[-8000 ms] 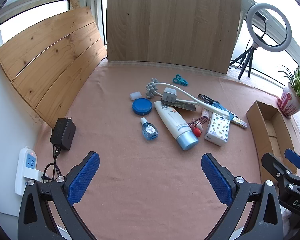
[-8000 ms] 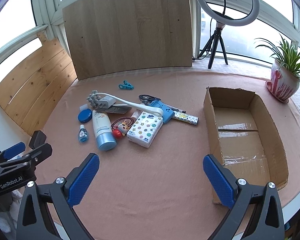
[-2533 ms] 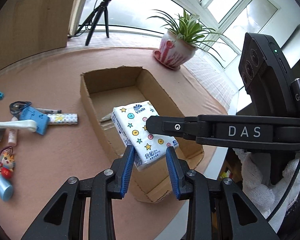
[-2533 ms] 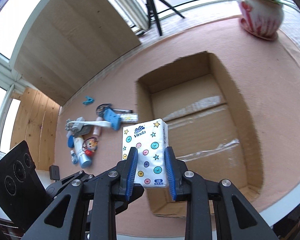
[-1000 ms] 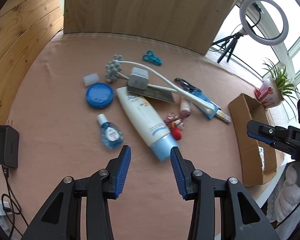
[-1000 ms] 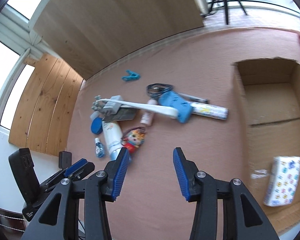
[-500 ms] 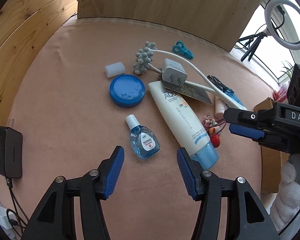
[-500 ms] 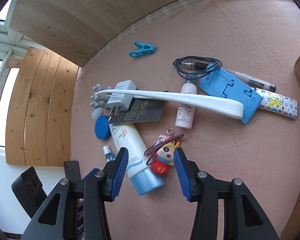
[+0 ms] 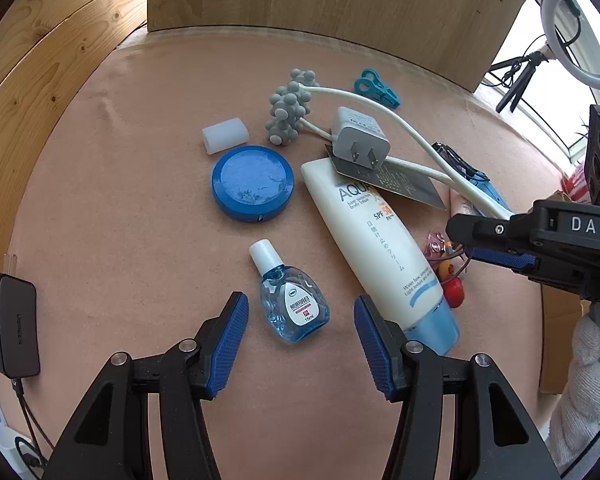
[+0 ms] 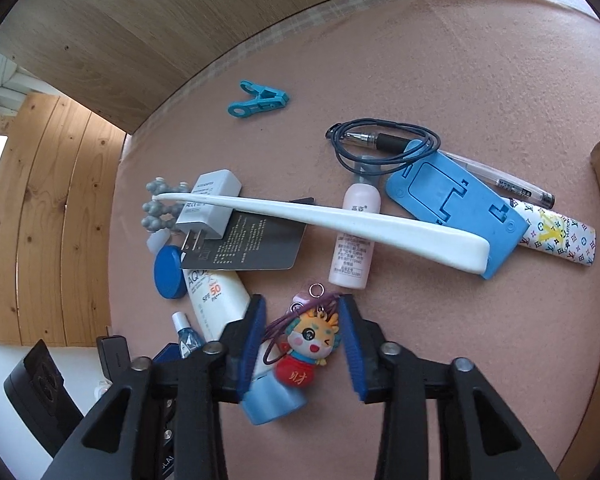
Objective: Organize objects
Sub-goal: 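Grasp the rubber band with the right gripper while the left gripper approaches the eye-drop bottle, then carry the rubber band toward the box while the left gripper grasps the blue eye-drop bottle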
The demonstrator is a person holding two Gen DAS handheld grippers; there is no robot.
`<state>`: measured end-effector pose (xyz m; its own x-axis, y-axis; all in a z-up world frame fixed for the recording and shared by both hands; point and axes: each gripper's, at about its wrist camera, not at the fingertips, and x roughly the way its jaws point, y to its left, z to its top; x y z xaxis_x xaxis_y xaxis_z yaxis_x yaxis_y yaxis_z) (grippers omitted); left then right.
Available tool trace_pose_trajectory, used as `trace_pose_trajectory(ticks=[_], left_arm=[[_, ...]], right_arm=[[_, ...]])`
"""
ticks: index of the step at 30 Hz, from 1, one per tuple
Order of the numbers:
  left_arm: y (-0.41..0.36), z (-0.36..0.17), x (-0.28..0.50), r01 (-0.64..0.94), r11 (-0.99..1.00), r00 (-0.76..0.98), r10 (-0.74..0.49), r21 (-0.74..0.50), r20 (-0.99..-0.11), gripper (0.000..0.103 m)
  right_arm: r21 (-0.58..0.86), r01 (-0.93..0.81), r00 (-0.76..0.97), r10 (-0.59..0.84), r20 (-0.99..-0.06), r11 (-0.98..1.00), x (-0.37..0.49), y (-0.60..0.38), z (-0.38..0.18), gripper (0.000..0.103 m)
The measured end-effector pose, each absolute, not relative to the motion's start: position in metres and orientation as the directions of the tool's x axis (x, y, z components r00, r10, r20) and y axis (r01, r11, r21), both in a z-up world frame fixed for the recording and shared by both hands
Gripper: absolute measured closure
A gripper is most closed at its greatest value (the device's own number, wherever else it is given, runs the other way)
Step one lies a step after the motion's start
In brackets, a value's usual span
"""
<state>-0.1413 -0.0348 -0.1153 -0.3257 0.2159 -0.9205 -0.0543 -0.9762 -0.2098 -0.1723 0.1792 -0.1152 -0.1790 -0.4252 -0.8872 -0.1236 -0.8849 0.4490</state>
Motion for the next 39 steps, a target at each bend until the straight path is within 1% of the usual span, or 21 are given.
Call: trace_pose_trajectory(ticks=[2,3,4,5,7,8,11,15,18,20,27,30,39], left_arm=[[-0.033,-0.116,-0.142,-0.056,-0.977,-0.323,0.213,-0.206,-0.922,0.044],[-0.033,-0.117,-0.142,-0.056,-0.977,-0.323,0.214,-0.207,-0.922,0.044],[-0.033,-0.117,-0.143,-0.057,-0.977,-0.324,0.214,-0.207,-0.922,0.044],[-0.033,-0.116,-0.143,-0.057,-0.977,-0.325,0.214,-0.207,-0.921,0.044],[-0.033,-0.117,-0.142,-0.055,-0.978,-0.326,0.209,-0.202,-0.922,0.044],[-0.034,-0.118,-0.143,-0.055,-0.979,-0.326,0.205,-0.198,-0.923,0.044],[-0.034,-0.118,-0.144,-0.059,-0.98,-0.329,0.198,-0.19,-0.923,0.044],[-0.032,-0.119,-0.145,-0.064,-0.982,-0.337,0.189,-0.178,-0.922,0.044],[-0.032,-0.119,-0.146,-0.075,-0.983,-0.343,0.181,-0.165,-0.922,0.047],[-0.033,-0.119,-0.146,-0.075,-0.985,-0.35,0.174,-0.158,-0.921,0.051],[-0.035,-0.121,-0.143,-0.091,-0.987,-0.371,0.157,-0.132,-0.915,0.059],[-0.039,-0.121,-0.141,-0.092,-0.987,-0.379,0.154,-0.129,-0.912,0.066],[-0.042,-0.122,-0.132,-0.119,-0.985,-0.395,0.166,-0.128,-0.903,0.066]], right_arm=[[0.454,-0.131,-0.174,-0.431,-0.885,-0.881,-0.174,0.179,-0.118,0.084],[0.457,-0.135,-0.172,-0.433,-0.885,-0.879,-0.174,0.18,-0.119,0.085],[0.461,-0.139,-0.175,-0.436,-0.883,-0.877,-0.173,0.18,-0.119,0.09],[0.463,-0.14,-0.183,-0.437,-0.881,-0.875,-0.173,0.181,-0.118,0.092],[0.467,-0.135,-0.192,-0.439,-0.878,-0.874,-0.171,0.183,-0.115,0.093],[0.469,-0.13,-0.194,-0.441,-0.876,-0.874,-0.17,0.184,-0.114,0.096],[0.468,-0.108,-0.213,-0.44,-0.872,-0.877,-0.165,0.19,-0.105,0.1],[0.489,-0.099,-0.25,-0.454,-0.855,-0.867,-0.155,0.206,-0.091,0.1],[0.485,-0.097,-0.263,-0.448,-0.855,-0.869,-0.146,0.219,-0.086,0.1],[0.481,-0.104,-0.274,-0.44,-0.855,-0.871,-0.139,0.23,-0.084,0.1],[0.449,-0.138,-0.309,-0.392,-0.866,-0.883,-0.12,0.262,-0.08,0.1],[0.437,-0.147,-0.308,-0.379,-0.873,-0.888,-0.113,0.27,-0.083,0.1],[0.428,-0.162,-0.333,-0.359,-0.872,-0.889,-0.097,0.287,-0.078,0.1]])
